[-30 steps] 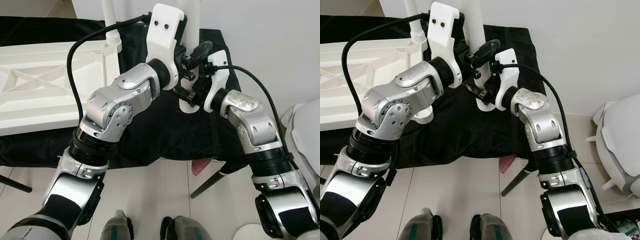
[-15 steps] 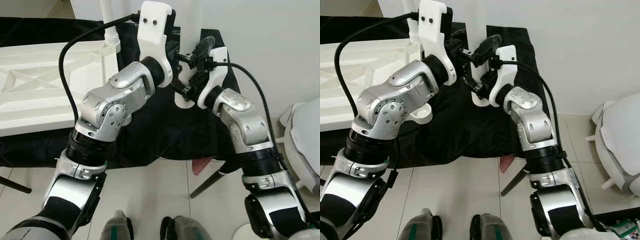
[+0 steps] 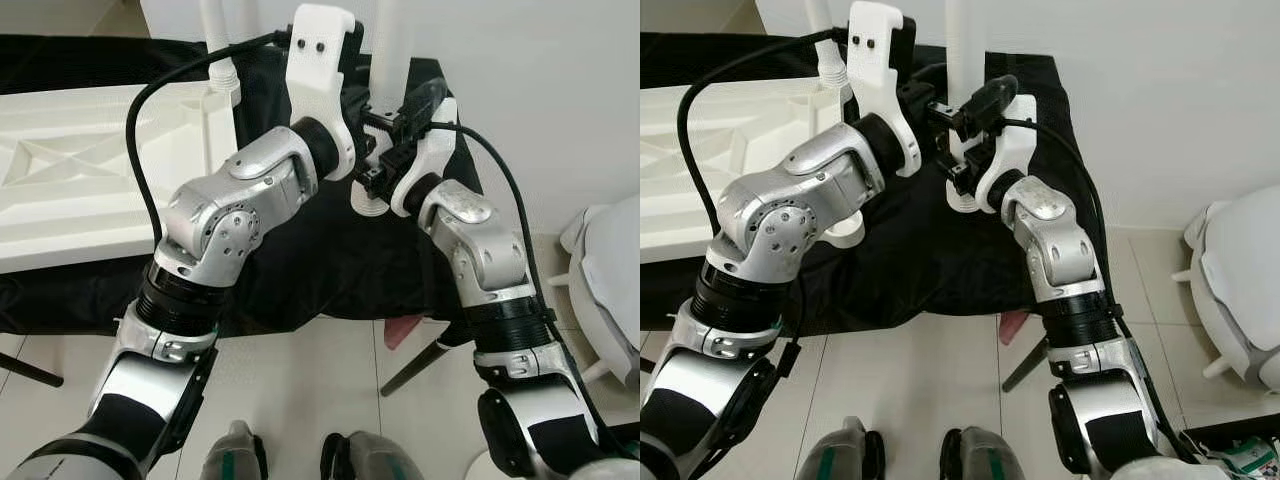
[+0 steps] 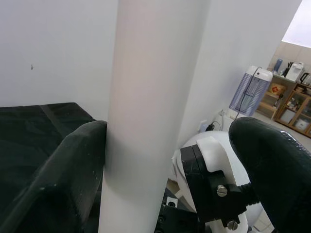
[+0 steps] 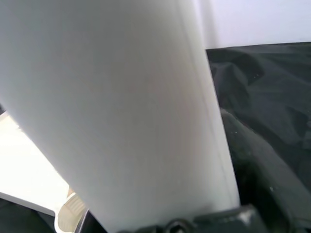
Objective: Building children table
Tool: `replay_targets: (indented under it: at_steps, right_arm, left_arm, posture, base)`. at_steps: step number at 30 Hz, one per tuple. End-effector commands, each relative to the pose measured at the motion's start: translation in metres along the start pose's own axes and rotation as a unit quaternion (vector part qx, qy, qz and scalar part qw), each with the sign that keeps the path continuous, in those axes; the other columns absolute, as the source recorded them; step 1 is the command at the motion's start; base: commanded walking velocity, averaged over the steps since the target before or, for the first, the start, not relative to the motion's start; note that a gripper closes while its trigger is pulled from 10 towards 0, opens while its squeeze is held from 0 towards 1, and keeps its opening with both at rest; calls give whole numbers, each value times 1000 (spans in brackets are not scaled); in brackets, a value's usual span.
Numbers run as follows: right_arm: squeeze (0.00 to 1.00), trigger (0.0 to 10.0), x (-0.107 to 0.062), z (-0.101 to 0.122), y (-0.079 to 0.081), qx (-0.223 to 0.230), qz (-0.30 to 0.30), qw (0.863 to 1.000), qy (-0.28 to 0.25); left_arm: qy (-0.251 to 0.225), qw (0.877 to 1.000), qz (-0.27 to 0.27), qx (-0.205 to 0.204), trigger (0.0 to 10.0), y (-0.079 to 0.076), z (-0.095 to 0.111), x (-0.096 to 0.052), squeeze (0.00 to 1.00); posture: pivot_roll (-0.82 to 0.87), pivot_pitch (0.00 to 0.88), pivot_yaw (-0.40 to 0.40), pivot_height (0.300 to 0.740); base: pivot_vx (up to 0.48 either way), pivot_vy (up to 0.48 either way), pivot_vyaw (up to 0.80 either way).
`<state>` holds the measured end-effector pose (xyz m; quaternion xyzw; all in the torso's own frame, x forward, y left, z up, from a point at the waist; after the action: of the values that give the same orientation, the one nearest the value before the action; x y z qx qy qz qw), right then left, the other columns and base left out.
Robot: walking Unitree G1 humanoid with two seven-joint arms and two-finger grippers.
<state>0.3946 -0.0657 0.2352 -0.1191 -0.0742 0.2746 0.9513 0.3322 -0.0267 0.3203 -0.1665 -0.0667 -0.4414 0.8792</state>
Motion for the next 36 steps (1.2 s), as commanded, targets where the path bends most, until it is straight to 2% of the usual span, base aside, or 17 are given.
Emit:
replay_targets:
  at_steps: [1,9,10,19,21,23,26,27,28,29,30,32,36]
  right_arm:
    - [0,10000,0,-13,-16,15,-41,999,32]
    - [0,10000,-2,-19,-28,27,-78,996,41]
    - [0,10000,-3,-22,-33,34,-92,994,45]
    - [0,10000,-8,-22,-40,44,-119,992,29]
    - [0,10000,-14,-16,-46,52,-149,987,-6]
    - [0,10000,-14,-16,-46,52,-149,987,-6]
    - [0,10000,-22,-13,-49,59,-179,981,-43]
    - [0,10000,-22,-13,-49,59,-179,981,-43]
    - [0,10000,-24,-12,-48,60,-184,980,-56]
    - [0,10000,-26,-12,-47,60,-187,978,-64]
    - [0,10000,-26,-12,-47,60,-187,978,-64]
    - [0,10000,-30,-12,-44,55,-194,976,-83]
    - [0,10000,-33,-13,-43,52,-201,974,-96]
  left_arm:
    - [0,989,-148,-7,10000,-45,3,-1,0]
    - [-18,992,-122,-14,10000,-33,11,-1,0]
    - [-32,994,-103,-19,10000,-25,17,-2,0]
    - [-36,997,-60,-8,10000,-7,16,-4,0]
    - [-40,999,-2,-6,10000,17,11,-8,0]
    - [-40,999,-2,-6,10000,17,11,-8,0]
    - [-38,996,83,7,10000,51,1,-17,0]
    - [-38,996,83,7,10000,51,1,-17,0]
    - [-36,993,110,12,10000,62,-4,-21,0]
    - [-35,991,127,15,10000,69,-7,-23,0]
    - [-35,991,127,15,10000,69,-7,-23,0]
    - [-27,985,167,30,10000,84,-18,-30,0]
    - [-21,979,199,43,10000,96,-26,-36,0]
  posture:
    - [-140,75,-13,740]
    - [-141,75,-14,740]
    - [-139,75,-14,740]
    - [-136,72,-11,740]
    - [-137,69,-7,740]
    - [-137,69,-7,740]
    - [-137,65,-7,740]
    - [-137,65,-7,740]
    - [-137,65,-8,740]
    - [-137,65,-8,740]
    - [-137,65,-8,740]
    - [-133,58,-9,740]
    - [-131,55,-9,740]
  base:
    - [0,0,0]
    - [0,0,0]
    - [0,0,0]
    - [0,0,0]
    - [0,0,0]
    - [0,0,0]
    - [0,0,0]
    - [0,0,0]
    - [0,0,0]
    - [0,0,0]
    - [0,0,0]
    - [0,0,0]
    - [0,0,0]
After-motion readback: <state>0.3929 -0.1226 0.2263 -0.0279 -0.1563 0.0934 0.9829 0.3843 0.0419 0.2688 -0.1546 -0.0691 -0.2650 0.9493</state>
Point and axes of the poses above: a point about 5 cm out from each wrist's last joint towards the gripper, its own x axis pointing out of the wrist towards the gripper, its own z axis along the axis of the wrist's last joint, y = z × x, the point moved 6 cm from there along x, pointing out of the wrist towards the gripper, and after that the axes turned 6 degrees about -x, right-handed, at the moved point
